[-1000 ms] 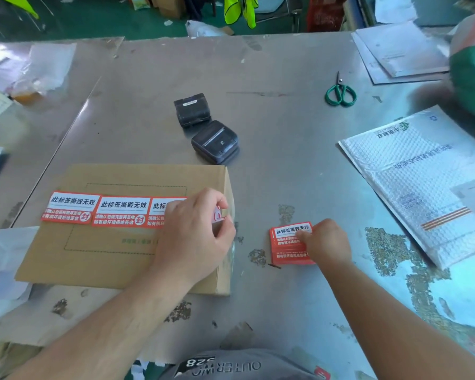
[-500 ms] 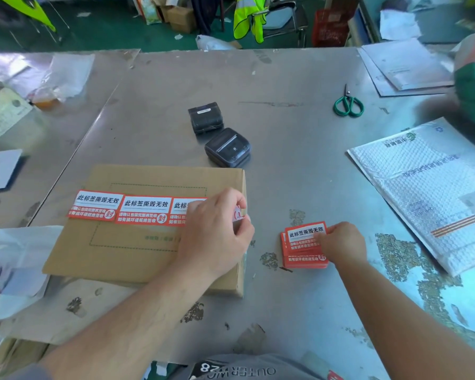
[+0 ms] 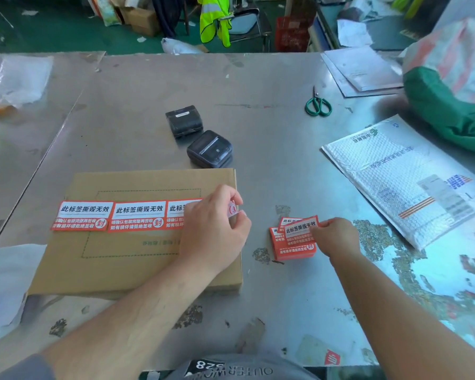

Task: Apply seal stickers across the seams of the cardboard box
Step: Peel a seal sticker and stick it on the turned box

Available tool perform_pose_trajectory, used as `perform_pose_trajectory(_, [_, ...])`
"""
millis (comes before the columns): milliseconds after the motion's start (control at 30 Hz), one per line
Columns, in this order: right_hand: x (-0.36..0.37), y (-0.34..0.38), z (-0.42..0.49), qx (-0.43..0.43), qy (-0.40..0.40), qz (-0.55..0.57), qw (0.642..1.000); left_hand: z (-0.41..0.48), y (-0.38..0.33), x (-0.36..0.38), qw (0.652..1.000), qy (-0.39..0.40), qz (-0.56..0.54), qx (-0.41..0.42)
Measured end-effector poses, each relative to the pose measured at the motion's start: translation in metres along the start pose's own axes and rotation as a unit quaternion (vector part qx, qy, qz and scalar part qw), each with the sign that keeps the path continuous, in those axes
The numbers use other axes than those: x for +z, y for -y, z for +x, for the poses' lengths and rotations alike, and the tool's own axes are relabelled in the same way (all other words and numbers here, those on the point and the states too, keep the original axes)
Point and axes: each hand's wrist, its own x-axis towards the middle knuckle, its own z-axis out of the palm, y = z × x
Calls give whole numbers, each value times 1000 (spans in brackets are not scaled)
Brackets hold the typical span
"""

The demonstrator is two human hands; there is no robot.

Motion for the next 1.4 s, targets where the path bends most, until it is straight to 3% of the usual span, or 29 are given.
perform_pose_trajectory(100, [-1, 0, -4, 20, 4, 28, 999, -1, 1, -2, 1000, 7, -10, 5])
perform_pose_trajectory(300, [-7, 5, -19, 59, -9, 203, 977, -3, 7, -4, 997, 21, -76, -20])
perform_pose_trajectory(500, [-33, 35, -60, -11, 56, 461, 885, 10, 6, -23, 977, 49, -186, -92])
perform_pose_trajectory(700, [-46, 86, -109, -105, 139, 525, 833, 23, 6, -62, 944, 98, -283, -141])
perform_pose_trajectory(800, [-38, 110, -132, -142, 156, 490, 846, 21, 16, -84, 933, 120, -305, -146])
perform_pose_trajectory(933, [-19, 139, -159, -188, 123, 390, 893, 13, 39, -114, 958, 84, -242, -128])
perform_pose_trajectory(1167, [25, 187, -201, -264, 126, 308, 905, -3, 99, -162, 951, 19, -240, -193])
perform_pose_trajectory(1400, [69, 213, -219, -266, 64, 231, 934, -21, 134, -202, 942, 24, -290, -169])
